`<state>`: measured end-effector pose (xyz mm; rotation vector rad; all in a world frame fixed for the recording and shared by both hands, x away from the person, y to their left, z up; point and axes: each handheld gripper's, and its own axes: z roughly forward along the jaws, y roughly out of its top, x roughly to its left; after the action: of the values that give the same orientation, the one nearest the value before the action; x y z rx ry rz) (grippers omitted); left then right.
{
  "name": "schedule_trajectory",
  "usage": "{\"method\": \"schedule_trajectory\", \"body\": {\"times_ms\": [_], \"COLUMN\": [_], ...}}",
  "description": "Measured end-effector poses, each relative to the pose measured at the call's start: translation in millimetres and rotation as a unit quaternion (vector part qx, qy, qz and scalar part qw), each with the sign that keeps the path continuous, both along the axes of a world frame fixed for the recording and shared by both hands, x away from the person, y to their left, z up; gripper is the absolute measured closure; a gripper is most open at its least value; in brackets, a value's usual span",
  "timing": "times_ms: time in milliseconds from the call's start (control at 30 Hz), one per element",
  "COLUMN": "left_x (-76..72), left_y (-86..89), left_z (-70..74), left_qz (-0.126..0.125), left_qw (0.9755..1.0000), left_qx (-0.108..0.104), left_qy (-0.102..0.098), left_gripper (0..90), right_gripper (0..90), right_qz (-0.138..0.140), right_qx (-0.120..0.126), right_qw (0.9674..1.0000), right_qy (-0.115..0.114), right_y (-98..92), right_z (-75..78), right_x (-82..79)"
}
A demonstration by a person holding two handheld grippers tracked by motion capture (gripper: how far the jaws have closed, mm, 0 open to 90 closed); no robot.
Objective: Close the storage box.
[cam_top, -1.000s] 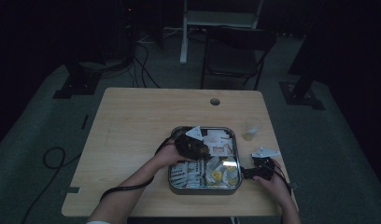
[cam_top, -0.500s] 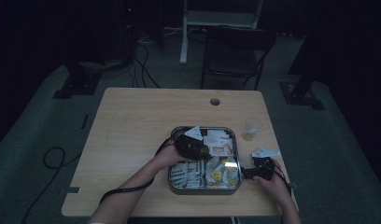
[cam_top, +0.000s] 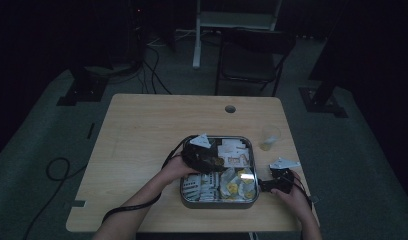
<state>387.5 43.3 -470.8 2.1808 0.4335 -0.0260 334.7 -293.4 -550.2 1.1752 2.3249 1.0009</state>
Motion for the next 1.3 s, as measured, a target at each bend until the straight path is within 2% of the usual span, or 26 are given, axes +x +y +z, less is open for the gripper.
{"method": "schedule_trajectory", "body": {"times_ms": [100, 233, 267, 333, 433, 533, 633, 767, 900, 1033, 1133, 1167, 1300], "left_x": [-2.6, -7.0, -8.0, -9.5, -11.4, -12.0, -10.7, -7.2, -3.6, -0.1, 1.6, 3.0, 4.4], "left_y": [1.3, 1.5, 1.8, 3.4, 8.4, 15.3, 21.5, 28.1, 37.1, 47.2, 51.7, 58.1, 67.8], "left_z": [-0.5, 1.7, 2.7, 4.3, 6.9, 9.4, 10.6, 10.1, 10.4, 9.0, 7.5, 5.5, 3.4], "left_qz": [0.002, 0.002, 0.003, 0.007, 0.02, 0.044, 0.079, 0.117, 0.151, 0.175, 0.182, 0.191, 0.205], "left_qw": [1.0, 0.9999, 0.9999, 0.9999, 0.9995, 0.9983, 0.9953, 0.9907, 0.9857, 0.9813, 0.9804, 0.9785, 0.9749], "left_qx": [-0.003, -0.003, -0.002, -0.002, 0.002, -0.009, -0.011, 0.001, -0.012, -0.013, -0.013, -0.019, -0.027], "left_qy": [-0.001, -0.013, -0.014, -0.014, -0.024, -0.037, -0.054, -0.07, -0.075, -0.078, -0.076, -0.075, -0.082], "left_gripper": [16.0, 14.6, 8.1, 0.8, 0.8, 0.8, 0.8, 0.8, 0.8, 0.8, 0.8, 0.8, 0.8], "right_gripper": [12.1, 12.1, 12.1, 12.1, 12.1, 12.1, 12.1, 12.0, 12.1, 12.1, 12.1, 12.1, 12.1], "right_qz": [0.0, 0.001, 0.0, 0.0, 0.0, 0.0, 0.0, 0.0, 0.0, 0.0, 0.0, 0.0, 0.0], "right_qx": [0.0, 0.0, 0.0, 0.0, 0.0, 0.0, 0.0, 0.0, 0.0, 0.0, 0.0, 0.0, 0.0], "right_qw": [1.0, 1.0, 1.0, 1.0, 1.0, 1.0, 1.0, 1.0, 1.0, 1.0, 1.0, 1.0, 1.0], "right_qy": [-0.001, -0.001, 0.0, 0.0, 0.0, -0.001, 0.0, 0.0, 0.0, 0.0, 0.0, 0.0, 0.001], "right_y": [-0.1, -0.1, 0.0, 0.0, 0.0, 0.0, -0.1, -0.1, 0.0, 0.0, 0.0, 0.0, 0.1], "right_z": [0.0, 0.0, 0.0, 0.0, 0.0, 0.0, 0.0, 0.0, 0.0, 0.0, 0.0, 0.0, 0.0], "right_x": [0.1, 0.1, 0.1, 0.0, 0.1, 0.1, 0.1, 0.1, 0.0, 0.0, 0.0, 0.0, -0.1]}}
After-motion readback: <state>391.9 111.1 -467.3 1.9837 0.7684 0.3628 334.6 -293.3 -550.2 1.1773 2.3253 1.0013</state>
